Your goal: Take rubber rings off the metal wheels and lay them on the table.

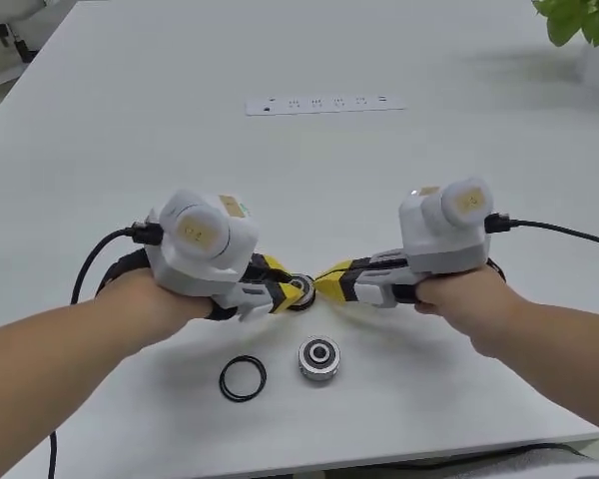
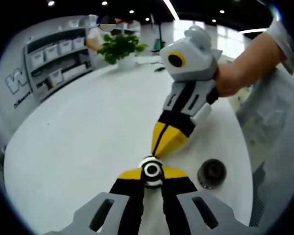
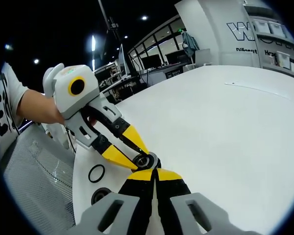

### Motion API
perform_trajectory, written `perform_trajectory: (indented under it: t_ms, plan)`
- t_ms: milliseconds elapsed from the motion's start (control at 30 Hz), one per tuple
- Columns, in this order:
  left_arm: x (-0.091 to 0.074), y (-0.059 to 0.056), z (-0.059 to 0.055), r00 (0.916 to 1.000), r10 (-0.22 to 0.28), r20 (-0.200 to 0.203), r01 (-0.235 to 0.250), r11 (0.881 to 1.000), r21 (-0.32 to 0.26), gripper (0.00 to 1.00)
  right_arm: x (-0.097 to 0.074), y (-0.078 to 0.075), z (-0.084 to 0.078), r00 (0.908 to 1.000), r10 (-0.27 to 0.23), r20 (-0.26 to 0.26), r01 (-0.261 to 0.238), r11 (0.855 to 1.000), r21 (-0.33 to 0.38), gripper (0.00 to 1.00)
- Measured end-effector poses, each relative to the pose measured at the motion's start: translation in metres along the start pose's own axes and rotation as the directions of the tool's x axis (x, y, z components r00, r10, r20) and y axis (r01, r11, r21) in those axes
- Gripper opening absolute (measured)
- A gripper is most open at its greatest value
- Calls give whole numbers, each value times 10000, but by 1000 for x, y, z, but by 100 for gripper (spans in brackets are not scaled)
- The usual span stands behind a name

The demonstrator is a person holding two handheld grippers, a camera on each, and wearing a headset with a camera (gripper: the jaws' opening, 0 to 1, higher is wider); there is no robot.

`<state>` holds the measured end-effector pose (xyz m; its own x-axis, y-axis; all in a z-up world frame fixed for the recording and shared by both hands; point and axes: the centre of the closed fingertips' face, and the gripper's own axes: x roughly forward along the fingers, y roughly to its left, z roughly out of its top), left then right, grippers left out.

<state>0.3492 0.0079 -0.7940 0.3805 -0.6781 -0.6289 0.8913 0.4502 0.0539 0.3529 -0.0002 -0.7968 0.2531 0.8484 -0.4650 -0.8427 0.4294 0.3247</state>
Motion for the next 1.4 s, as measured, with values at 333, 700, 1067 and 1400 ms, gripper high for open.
perform_trajectory:
  t_ms: [333, 700, 1067, 1400]
  plan:
    - [-1, -1, 1, 9999, 55, 88, -55, 10000, 48, 13, 0, -2, -1, 9999, 65, 145, -71, 9989, 464, 0]
    - [-1, -2, 1, 9999, 107, 112, -107, 9999, 31, 13, 0, -3, 0, 9996, 107, 256, -126, 9971, 745, 0]
    - [-2, -2, 1, 9999, 123, 86, -123, 9999, 5, 13, 0, 0, 1, 9993, 200, 313, -225, 9965, 802, 0]
    - [-2, -2, 0, 9999, 126, 70, -126, 9999, -8, 13, 0, 1, 2, 9992, 257, 316, -282, 9963, 813, 0]
